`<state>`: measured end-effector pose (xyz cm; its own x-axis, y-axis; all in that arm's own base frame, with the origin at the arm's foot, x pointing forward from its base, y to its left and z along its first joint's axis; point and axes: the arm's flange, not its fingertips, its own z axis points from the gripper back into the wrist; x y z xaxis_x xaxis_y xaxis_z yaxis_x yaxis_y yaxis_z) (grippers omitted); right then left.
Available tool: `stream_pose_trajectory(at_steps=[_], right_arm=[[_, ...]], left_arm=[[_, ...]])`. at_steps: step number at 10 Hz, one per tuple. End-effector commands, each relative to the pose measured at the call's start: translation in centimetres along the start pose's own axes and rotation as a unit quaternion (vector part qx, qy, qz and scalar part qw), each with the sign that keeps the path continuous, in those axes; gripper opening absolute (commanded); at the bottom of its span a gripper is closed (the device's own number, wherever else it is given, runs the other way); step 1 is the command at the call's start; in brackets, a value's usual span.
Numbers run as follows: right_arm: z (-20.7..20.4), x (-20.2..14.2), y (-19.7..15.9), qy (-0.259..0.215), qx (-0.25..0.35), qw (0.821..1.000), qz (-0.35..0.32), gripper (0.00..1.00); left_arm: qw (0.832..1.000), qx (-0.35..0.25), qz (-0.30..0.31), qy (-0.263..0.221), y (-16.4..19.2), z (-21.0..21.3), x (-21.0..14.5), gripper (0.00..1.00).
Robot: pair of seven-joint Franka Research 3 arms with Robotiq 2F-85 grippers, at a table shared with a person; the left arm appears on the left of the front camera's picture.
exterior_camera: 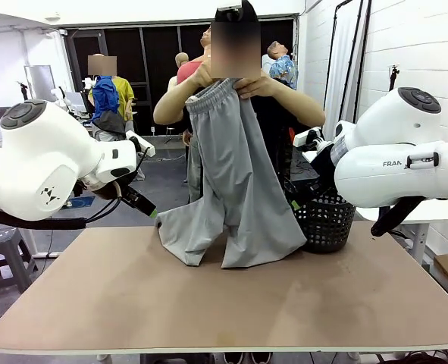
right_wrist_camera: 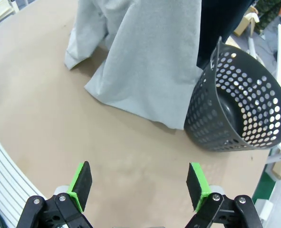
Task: Fold the training pants.
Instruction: Grab both ends of the Training pants handed by a person.
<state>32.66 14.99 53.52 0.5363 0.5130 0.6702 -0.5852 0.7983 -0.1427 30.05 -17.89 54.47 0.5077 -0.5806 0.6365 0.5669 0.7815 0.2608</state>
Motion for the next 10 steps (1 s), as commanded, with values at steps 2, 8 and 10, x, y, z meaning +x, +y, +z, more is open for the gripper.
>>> stream_pose_trajectory(at_steps=[2,8,10], right_arm=[[0.05,0.07,-0.02,-0.003,-0.001,1.000,0.000,1.00],[0.05,0.07,-0.02,-0.003,-0.001,1.000,0.000,1.00],[0.05,0.07,-0.02,-0.003,-0.001,1.000,0.000,1.00]], left_arm=[[1.000,0.003,-0.006,-0.005,0.17,-0.16,0.11,1.00],[1.000,0.003,-0.006,-0.005,0.17,-0.16,0.11,1.00],[1.000,0.003,-0.006,-0.005,0.17,-0.16,0.11,1.00]])
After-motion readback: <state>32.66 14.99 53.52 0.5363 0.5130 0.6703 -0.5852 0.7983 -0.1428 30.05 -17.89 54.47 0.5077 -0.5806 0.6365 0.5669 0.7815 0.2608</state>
